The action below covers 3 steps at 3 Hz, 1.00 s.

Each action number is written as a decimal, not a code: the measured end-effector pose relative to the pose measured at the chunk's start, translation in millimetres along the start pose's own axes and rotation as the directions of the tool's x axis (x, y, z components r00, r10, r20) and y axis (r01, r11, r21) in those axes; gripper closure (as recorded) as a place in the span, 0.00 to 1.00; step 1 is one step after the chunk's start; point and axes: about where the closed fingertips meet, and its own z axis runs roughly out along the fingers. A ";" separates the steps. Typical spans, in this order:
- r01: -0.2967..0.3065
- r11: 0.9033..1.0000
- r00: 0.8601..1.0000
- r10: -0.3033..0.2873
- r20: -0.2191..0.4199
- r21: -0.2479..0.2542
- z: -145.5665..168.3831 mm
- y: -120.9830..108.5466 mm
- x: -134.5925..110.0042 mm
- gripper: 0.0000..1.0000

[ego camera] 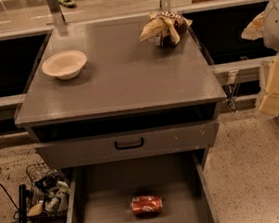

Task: Pick coke can from middle drawer and place on counter

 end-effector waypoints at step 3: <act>-0.020 0.998 0.999 0.022 0.034 -0.065 33.9 9.3 5.4 0.00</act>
Offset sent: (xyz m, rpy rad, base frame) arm 0.0012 0.0001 -0.0296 0.0474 0.0512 -0.0031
